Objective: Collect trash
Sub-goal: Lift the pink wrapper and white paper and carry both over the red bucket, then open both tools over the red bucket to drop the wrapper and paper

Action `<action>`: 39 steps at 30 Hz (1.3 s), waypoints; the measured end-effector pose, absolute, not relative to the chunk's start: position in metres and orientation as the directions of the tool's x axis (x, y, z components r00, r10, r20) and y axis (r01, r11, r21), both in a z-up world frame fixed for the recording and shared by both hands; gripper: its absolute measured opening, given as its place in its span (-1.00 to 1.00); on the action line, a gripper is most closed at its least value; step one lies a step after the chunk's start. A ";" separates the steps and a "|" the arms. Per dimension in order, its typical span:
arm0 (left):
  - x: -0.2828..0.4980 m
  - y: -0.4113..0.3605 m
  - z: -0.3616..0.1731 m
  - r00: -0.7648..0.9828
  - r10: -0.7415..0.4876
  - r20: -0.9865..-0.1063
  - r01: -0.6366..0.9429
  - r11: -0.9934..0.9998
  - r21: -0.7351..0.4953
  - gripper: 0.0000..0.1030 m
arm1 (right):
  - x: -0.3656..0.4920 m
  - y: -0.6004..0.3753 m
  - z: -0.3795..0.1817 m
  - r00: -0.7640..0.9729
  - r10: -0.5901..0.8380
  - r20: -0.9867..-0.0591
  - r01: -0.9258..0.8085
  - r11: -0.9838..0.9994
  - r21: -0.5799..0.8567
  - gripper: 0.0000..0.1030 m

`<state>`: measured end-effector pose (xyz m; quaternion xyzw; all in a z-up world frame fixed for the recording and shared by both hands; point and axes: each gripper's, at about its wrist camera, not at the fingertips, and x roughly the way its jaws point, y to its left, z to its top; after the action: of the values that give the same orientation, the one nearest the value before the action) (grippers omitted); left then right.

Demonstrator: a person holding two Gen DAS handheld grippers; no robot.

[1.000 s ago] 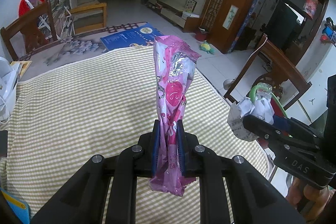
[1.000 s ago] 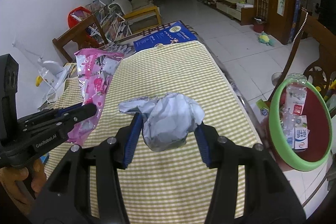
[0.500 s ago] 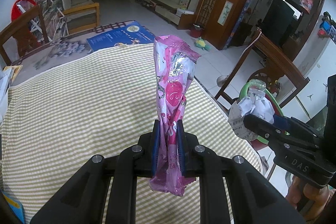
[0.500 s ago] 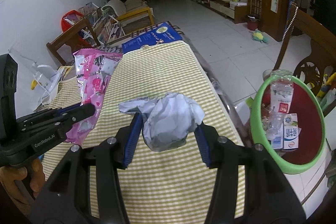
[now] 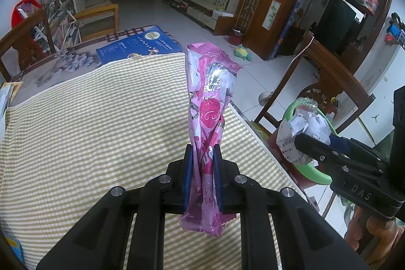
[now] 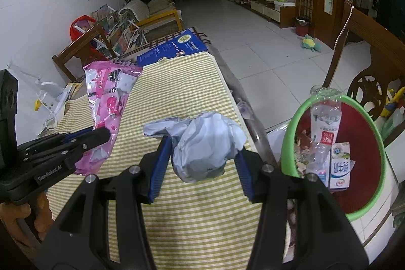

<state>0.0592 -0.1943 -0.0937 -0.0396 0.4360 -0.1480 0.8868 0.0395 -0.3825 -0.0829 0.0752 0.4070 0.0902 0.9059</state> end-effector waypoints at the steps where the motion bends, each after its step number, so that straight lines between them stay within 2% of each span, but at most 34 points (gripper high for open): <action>1: 0.060 -0.196 -0.094 0.576 -0.297 -0.761 0.228 0.953 -0.199 -0.75 | 0.040 -0.385 -0.083 0.653 0.224 -0.723 -0.102 0.973 0.209 -0.07; 15: 0.084 -0.276 -0.101 0.521 -0.356 -0.776 0.309 0.926 -0.217 -0.74 | 0.048 -0.469 -0.086 0.675 0.158 -0.720 -0.005 0.978 0.210 -0.07; 32: 0.091 -0.432 -0.118 0.362 -0.496 -0.789 0.560 0.793 -0.241 -0.70 | 0.025 -0.602 -0.110 0.647 0.024 -0.762 0.222 0.950 0.219 -0.05; 35: 0.090 -0.444 -0.120 0.348 -0.503 -0.791 0.580 0.779 -0.240 -0.50 | 0.024 -0.610 -0.114 0.640 0.018 -0.768 0.239 0.946 0.221 -0.04; 36: 0.090 -0.446 -0.120 0.351 -0.505 -0.789 0.580 0.778 -0.240 -0.28 | 0.023 -0.612 -0.116 0.638 0.015 -0.770 0.243 0.945 0.220 -0.01; 37: 0.091 -0.447 -0.120 0.356 -0.506 -0.785 0.579 0.779 -0.240 -0.18 | 0.023 -0.614 -0.117 0.635 0.013 -0.772 0.247 0.944 0.219 0.01; 39: 0.092 -0.447 -0.118 0.373 -0.511 -0.774 0.572 0.784 -0.242 0.29 | 0.023 -0.616 -0.119 0.629 -0.004 -0.777 0.262 0.943 0.207 0.24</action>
<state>0.0920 -0.4467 -0.1177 0.0334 0.4541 -0.3272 0.8280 0.0232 -0.6164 -0.1188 0.1521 0.4242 -0.0747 0.8896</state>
